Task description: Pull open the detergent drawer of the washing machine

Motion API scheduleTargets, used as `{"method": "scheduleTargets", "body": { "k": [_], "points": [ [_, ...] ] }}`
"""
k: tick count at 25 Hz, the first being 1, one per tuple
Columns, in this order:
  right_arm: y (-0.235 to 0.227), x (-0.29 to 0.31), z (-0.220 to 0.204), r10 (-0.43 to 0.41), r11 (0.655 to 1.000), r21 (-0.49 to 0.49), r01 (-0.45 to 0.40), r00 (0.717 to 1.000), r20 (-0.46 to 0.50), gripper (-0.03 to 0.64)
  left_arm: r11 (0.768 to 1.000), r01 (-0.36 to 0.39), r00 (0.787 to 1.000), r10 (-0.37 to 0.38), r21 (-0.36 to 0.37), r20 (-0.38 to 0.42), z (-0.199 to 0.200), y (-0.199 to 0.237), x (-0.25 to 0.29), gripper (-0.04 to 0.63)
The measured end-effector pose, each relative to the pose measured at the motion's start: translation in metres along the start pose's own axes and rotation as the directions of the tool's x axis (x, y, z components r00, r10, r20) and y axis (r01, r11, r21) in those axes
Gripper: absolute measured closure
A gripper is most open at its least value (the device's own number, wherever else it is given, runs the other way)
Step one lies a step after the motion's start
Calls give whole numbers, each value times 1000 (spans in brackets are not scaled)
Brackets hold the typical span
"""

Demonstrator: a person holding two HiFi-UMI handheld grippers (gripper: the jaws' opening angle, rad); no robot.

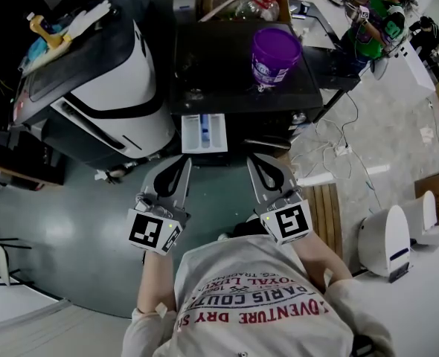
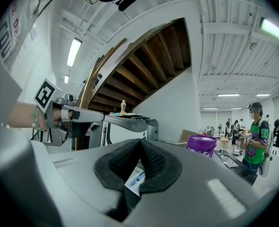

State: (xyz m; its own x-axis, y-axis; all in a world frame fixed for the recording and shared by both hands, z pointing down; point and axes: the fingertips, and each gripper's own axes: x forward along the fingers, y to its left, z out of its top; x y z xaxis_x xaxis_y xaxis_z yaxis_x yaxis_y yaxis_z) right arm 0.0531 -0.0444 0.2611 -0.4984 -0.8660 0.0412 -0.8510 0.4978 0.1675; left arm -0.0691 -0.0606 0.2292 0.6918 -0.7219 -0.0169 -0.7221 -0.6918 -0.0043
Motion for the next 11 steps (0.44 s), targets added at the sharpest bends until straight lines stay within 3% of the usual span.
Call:
{"method": "scheduleTargets", "body": {
  "k": [11],
  "points": [
    [14, -11, 5, 0, 1000, 13, 0, 1000, 19, 617, 1000, -15, 1000, 15, -6, -6, -1, -6, -15, 603]
  ]
}}
